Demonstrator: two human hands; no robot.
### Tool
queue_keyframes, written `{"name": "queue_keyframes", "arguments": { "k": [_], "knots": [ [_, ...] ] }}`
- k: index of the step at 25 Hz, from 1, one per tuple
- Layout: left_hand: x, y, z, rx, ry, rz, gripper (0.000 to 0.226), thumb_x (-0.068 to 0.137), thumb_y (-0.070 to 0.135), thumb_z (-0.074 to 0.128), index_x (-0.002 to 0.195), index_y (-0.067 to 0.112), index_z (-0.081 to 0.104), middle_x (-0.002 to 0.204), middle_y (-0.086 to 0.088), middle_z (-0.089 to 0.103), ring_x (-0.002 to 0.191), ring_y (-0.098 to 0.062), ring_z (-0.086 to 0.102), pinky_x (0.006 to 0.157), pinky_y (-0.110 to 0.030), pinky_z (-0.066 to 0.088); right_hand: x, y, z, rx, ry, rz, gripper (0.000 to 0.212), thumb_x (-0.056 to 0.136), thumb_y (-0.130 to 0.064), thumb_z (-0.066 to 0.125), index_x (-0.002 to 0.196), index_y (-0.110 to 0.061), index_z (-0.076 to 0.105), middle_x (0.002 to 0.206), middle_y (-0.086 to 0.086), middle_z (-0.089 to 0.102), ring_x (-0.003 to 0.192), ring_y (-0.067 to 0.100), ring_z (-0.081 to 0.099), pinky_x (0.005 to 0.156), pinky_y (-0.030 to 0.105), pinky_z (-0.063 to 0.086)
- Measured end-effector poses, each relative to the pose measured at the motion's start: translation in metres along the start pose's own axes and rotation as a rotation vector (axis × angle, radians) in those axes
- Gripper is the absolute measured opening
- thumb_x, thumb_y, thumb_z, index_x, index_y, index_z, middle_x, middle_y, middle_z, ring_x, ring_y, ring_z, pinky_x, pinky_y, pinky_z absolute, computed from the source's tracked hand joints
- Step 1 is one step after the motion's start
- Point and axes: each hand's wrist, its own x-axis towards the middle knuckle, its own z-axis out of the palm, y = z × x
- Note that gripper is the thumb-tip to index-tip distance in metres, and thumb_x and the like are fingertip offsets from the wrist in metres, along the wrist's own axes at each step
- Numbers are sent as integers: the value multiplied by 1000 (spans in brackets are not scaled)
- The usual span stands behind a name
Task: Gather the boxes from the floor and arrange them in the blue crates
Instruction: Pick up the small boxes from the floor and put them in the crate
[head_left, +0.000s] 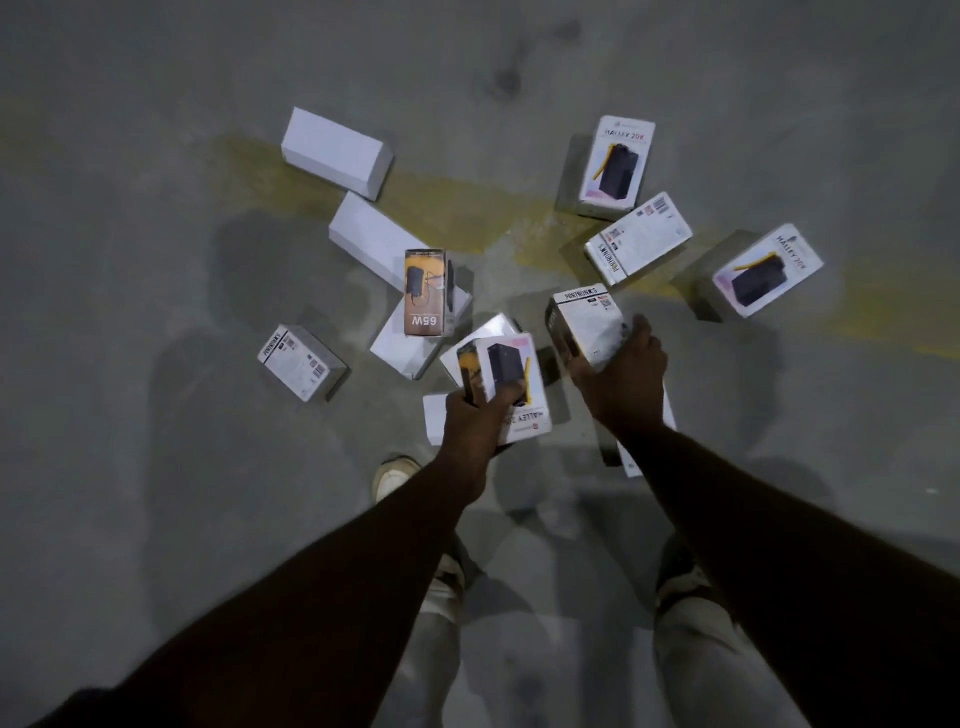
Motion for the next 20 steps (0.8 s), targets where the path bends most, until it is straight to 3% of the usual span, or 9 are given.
{"name": "queue_keyframes", "arguments": {
  "k": [2,4,6,8,12,14,17,20],
  "knots": [
    [-32,11,-3,-35,9,-24,17,90,27,72,101,20,61,100,-5,74,84,-15,70,72,-33,59,-21,-13,-42,442,-78,209,79,74,-35,77,138,-7,40,127,13,56,112,28,58,93,43,51],
    [-72,23,-4,-86,-13,-42,29,88,37,73,109,19,66,104,-6,76,92,-18,71,82,-37,59,-48,-33,-95,874,-313,429,49,83,-27,68,128,-17,52,117,11,61,95,19,63,81,35,53],
    [-122,40,-1,-183,-77,-54,33,89,47,69,109,22,71,106,-3,77,97,-18,71,87,-36,56,-79,-57,-153,1096,-447,540,21,87,-22,58,103,-17,70,96,11,68,80,17,65,84,37,50],
    [-177,65,3,-315,-156,-63,33,92,52,61,108,24,70,106,0,77,97,-16,71,90,-35,54,-110,-84,-208,1266,-511,595,26,90,-25,51,102,-13,70,89,8,70,80,20,67,92,41,49],
    [-297,121,1,-556,-319,13,48,95,53,54,132,24,61,131,-4,67,122,-24,61,98,-41,51,-165,-146,-326,1398,-645,482,38,88,-29,48,120,-18,65,121,10,68,114,29,61,99,46,49],
    [-351,145,-3,-624,-369,49,54,94,50,56,139,21,57,137,-7,63,125,-27,59,100,-43,50,-185,-178,-380,1394,-645,410,44,85,-26,50,125,-19,65,136,12,62,126,32,55,106,53,44],
    [-432,174,-13,-709,-427,127,41,97,44,53,126,17,64,123,-10,69,109,-26,68,95,-44,52,-220,-224,-450,1380,-712,314,42,87,-25,44,121,-14,66,138,17,59,127,36,55,108,56,41],
    [-501,185,-31,-785,-462,233,33,93,38,57,116,16,68,121,-12,69,108,-29,66,95,-49,51,-257,-263,-497,1326,-799,242,52,89,-26,44,136,-8,57,140,19,56,132,37,51,108,56,41]
  ]
}}
